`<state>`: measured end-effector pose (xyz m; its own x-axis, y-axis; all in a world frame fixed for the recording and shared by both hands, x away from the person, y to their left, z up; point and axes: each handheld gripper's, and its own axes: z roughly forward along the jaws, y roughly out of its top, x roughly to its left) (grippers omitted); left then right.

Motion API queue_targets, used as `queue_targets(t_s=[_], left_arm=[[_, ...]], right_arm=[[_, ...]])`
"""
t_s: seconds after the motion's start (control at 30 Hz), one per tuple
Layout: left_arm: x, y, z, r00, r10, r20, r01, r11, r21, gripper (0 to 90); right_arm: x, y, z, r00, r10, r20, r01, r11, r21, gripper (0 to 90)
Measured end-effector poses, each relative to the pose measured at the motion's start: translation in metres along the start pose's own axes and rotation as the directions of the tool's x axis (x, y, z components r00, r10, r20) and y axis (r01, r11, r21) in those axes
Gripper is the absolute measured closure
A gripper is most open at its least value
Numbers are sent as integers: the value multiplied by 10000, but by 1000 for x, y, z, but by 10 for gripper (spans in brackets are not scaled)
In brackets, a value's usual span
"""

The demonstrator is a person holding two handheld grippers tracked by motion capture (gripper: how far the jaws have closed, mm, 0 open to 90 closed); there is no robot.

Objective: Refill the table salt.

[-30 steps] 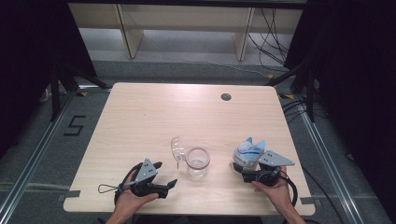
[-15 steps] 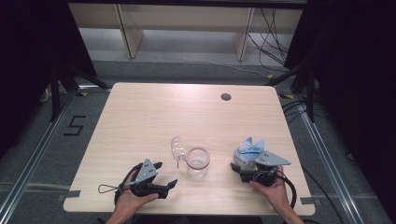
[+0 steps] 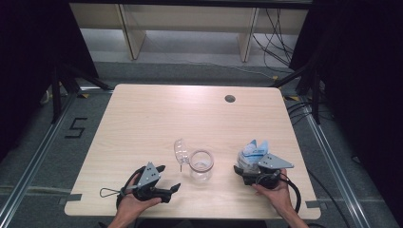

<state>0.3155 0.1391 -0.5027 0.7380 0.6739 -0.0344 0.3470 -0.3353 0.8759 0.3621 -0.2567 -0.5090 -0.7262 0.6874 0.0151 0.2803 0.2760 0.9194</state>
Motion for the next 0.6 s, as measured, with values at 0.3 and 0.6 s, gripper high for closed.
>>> queue_targets(t_s=[0.3,0.6], left_arm=[[-1,1,2,9999,114,83,-114,9999,103,156],[-2,0,2,10000,-61,63,62,9999,-119,156]], right_arm=[[-1,-1,1,9998,-178,58,178,9998,-4,276],[-5,-6,0,9986,496,159,-488,9977,-477,369]])
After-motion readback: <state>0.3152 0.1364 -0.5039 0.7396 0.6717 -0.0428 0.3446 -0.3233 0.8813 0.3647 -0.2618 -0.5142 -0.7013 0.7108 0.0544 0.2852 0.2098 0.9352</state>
